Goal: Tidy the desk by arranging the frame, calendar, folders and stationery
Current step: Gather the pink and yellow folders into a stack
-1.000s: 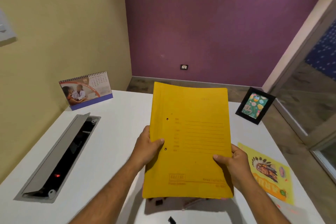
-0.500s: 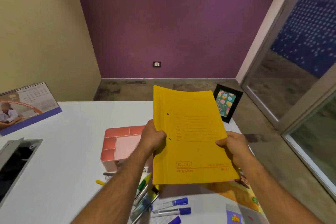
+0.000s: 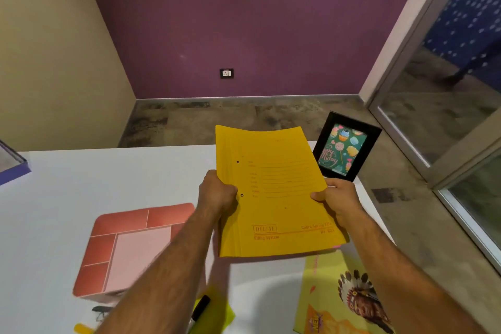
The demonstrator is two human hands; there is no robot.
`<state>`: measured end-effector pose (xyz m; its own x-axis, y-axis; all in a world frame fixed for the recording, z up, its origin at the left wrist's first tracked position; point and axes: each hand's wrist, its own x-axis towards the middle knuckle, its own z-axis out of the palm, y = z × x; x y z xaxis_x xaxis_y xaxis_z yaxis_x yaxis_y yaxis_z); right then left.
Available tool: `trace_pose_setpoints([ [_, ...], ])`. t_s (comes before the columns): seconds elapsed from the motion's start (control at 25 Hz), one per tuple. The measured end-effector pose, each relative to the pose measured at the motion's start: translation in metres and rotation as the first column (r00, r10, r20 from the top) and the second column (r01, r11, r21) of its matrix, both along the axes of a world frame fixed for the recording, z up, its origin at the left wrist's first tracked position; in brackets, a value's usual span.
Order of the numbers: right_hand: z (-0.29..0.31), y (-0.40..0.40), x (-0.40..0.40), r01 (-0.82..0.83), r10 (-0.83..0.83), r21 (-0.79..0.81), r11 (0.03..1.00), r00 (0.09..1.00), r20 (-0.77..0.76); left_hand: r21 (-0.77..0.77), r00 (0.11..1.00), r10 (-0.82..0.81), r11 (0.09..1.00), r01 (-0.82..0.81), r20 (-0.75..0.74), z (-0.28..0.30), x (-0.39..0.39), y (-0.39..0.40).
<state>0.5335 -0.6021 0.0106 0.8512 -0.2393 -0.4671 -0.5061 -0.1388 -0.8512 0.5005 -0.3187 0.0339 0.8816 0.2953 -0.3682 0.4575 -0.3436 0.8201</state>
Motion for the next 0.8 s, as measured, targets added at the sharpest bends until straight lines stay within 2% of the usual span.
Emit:
trace_pose_setpoints([
  [0.36,-0.068,0.009,0.029,-0.022,0.012,-0.11,0.994,0.996,-0.086,0.132,0.993,0.061,0.99,-0.047,-0.105,-0.06,0.027,0.004],
  [0.48,-0.066,0.018,0.023,-0.031,0.017,-0.224,0.974,0.998,-0.066,0.153,0.989,0.072,0.987,-0.053,-0.127,-0.07,0.029,0.004],
  [0.56,-0.059,0.025,0.018,-0.053,0.047,-0.374,0.926,0.999,-0.025,0.173,0.987,0.068,0.984,-0.043,-0.143,-0.072,0.029,0.002],
  [0.68,-0.05,0.033,0.008,-0.118,0.154,-0.603,0.789,0.988,0.007,0.224,0.987,0.063,0.974,-0.028,-0.15,-0.069,0.026,-0.005],
  [0.8,-0.051,0.032,0.0,-0.158,0.219,-0.707,0.689,0.976,-0.004,0.363,0.984,0.052,0.932,0.013,-0.169,-0.062,0.021,-0.012],
])
